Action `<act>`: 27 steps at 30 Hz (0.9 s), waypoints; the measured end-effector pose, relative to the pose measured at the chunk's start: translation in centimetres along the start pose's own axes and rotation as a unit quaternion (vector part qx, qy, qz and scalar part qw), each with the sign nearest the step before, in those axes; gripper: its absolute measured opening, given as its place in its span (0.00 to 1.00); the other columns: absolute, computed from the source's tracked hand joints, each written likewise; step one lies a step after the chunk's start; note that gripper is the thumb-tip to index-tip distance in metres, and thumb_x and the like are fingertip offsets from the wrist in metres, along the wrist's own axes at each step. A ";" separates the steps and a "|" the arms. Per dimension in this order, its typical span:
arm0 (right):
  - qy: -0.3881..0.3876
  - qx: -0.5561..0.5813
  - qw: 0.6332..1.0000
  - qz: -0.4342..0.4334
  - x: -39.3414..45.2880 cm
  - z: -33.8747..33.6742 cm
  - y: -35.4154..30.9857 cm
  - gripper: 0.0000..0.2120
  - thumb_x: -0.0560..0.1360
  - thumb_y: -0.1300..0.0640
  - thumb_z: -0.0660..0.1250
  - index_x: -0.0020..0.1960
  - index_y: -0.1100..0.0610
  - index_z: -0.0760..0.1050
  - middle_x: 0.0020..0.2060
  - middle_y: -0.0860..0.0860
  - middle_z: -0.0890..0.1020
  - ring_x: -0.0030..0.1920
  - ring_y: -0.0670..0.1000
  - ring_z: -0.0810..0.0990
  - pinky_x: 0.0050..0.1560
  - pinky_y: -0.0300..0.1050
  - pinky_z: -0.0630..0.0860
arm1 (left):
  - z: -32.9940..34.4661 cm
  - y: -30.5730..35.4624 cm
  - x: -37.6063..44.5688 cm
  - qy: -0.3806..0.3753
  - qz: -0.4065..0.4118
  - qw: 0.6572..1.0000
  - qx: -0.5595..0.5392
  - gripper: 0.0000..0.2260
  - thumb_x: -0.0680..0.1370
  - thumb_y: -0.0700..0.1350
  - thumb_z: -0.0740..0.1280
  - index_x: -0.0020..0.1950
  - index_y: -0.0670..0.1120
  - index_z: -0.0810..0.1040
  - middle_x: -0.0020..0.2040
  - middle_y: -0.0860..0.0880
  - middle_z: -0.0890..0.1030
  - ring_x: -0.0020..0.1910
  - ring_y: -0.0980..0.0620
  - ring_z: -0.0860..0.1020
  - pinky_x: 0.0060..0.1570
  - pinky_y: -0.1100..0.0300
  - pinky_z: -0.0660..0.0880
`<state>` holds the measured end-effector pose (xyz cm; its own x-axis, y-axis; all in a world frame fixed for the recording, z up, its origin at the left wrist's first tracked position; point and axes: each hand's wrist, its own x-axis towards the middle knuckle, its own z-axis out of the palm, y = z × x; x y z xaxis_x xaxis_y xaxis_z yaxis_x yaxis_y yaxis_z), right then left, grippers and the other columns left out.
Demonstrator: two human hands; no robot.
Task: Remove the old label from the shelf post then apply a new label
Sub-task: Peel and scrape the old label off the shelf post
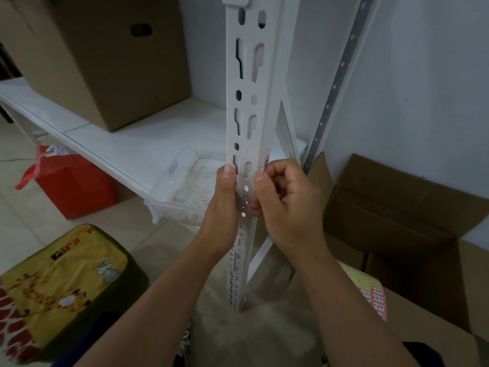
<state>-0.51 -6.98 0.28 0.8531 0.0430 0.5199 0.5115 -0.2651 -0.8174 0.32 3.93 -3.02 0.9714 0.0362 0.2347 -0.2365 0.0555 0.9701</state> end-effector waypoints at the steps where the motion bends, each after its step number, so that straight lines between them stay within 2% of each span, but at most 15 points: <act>1: -0.006 -0.048 0.998 -0.029 0.1 -0.1 0.1 0.07 0.77 0.49 0.59 0.44 0.51 0.71 0.30 0.45 0.77 0.31 0.47 0.79 0.31 0.44 0.79 | -0.1 0.0 0.0 0.002 0.000 1.000 0.004 0.31 0.79 0.65 0.43 0.60 0.45 0.76 0.53 0.43 0.81 0.55 0.47 0.80 0.57 0.54 0.76; 5: -0.035 -0.133 0.987 -0.081 0.5 -0.8 0.3 0.07 0.79 0.49 0.57 0.47 0.51 0.70 0.30 0.42 0.74 0.33 0.45 0.77 0.30 0.38 0.74 | -0.3 -0.3 0.0 -0.001 -0.014 0.999 0.033 0.36 0.75 0.70 0.44 0.63 0.46 0.73 0.57 0.46 0.81 0.60 0.51 0.78 0.64 0.47 0.72; 9: -0.048 -0.189 0.976 -0.093 0.6 -1.0 0.3 0.07 0.80 0.51 0.57 0.48 0.54 0.70 0.31 0.38 0.70 0.41 0.44 0.77 0.36 0.36 0.74 | -0.3 -0.2 0.0 0.000 -0.016 0.999 0.037 0.36 0.74 0.71 0.44 0.64 0.48 0.73 0.58 0.49 0.80 0.60 0.54 0.78 0.63 0.52 0.72; 11: -0.056 -0.187 0.978 -0.072 0.7 -1.1 -0.1 0.09 0.80 0.50 0.57 0.48 0.53 0.71 0.30 0.39 0.72 0.39 0.44 0.77 0.35 0.37 0.74 | -0.3 -0.2 0.0 0.003 -0.015 0.999 0.035 0.36 0.74 0.72 0.44 0.64 0.48 0.73 0.58 0.49 0.80 0.60 0.54 0.78 0.63 0.52 0.72; 13: -0.065 -0.148 0.987 -0.025 0.8 -1.3 -0.6 0.09 0.79 0.48 0.57 0.46 0.52 0.71 0.30 0.43 0.76 0.35 0.45 0.78 0.33 0.37 0.76 | -0.2 -0.2 0.0 0.007 -0.011 0.999 0.038 0.36 0.74 0.72 0.44 0.64 0.48 0.73 0.58 0.47 0.80 0.60 0.51 0.78 0.64 0.48 0.73; 16: -0.057 -0.080 0.995 0.029 0.8 -1.2 -1.4 0.11 0.75 0.47 0.58 0.44 0.53 0.74 0.32 0.49 0.80 0.33 0.49 0.80 0.36 0.49 0.80 | 0.0 -0.1 0.0 0.010 -0.002 0.999 0.039 0.36 0.75 0.71 0.45 0.65 0.45 0.72 0.57 0.44 0.81 0.59 0.47 0.78 0.64 0.44 0.73; 18: -0.041 -0.056 0.997 0.045 0.8 -0.8 -1.6 0.12 0.73 0.47 0.58 0.43 0.54 0.74 0.32 0.49 0.81 0.33 0.49 0.81 0.36 0.52 0.81 | 0.1 -0.1 0.1 0.011 0.001 0.999 0.034 0.36 0.75 0.71 0.45 0.66 0.45 0.72 0.58 0.44 0.81 0.60 0.46 0.78 0.64 0.42 0.72; 20: -0.028 -0.053 0.997 0.052 0.8 -0.6 -1.6 0.11 0.72 0.48 0.59 0.41 0.54 0.74 0.31 0.50 0.81 0.32 0.50 0.81 0.35 0.51 0.81 | 0.1 -0.1 0.1 0.009 0.005 1.000 0.029 0.36 0.76 0.71 0.45 0.66 0.45 0.72 0.58 0.45 0.80 0.60 0.47 0.78 0.64 0.42 0.72; 22: -0.023 -0.025 0.997 0.065 0.9 -0.5 -1.5 0.09 0.72 0.51 0.61 0.40 0.56 0.74 0.30 0.50 0.81 0.31 0.49 0.81 0.34 0.47 0.82 | 0.1 0.0 0.0 0.009 0.009 1.000 0.028 0.36 0.76 0.71 0.45 0.64 0.43 0.73 0.55 0.45 0.81 0.58 0.47 0.79 0.63 0.43 0.73; 24: -0.017 0.059 0.992 0.106 0.8 -0.4 -1.6 0.07 0.75 0.58 0.62 0.40 0.59 0.75 0.29 0.51 0.82 0.29 0.48 0.82 0.32 0.41 0.81 | 0.0 0.1 0.0 0.004 0.013 1.000 0.021 0.35 0.78 0.69 0.45 0.62 0.41 0.74 0.52 0.45 0.81 0.57 0.46 0.79 0.63 0.43 0.73; 27: -0.018 0.164 0.974 0.152 0.7 -0.6 -1.5 0.08 0.78 0.65 0.61 0.41 0.61 0.75 0.29 0.54 0.81 0.30 0.53 0.82 0.33 0.43 0.81 | 0.1 0.1 -0.1 0.005 0.012 1.000 0.002 0.31 0.81 0.63 0.43 0.57 0.44 0.76 0.48 0.50 0.82 0.56 0.50 0.80 0.62 0.48 0.74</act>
<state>-0.80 -7.10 2.03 0.9704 0.0466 0.2371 0.2347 0.0518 -0.9707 0.19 3.84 -2.96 0.9654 0.0468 0.2566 -0.2589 0.0512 0.9645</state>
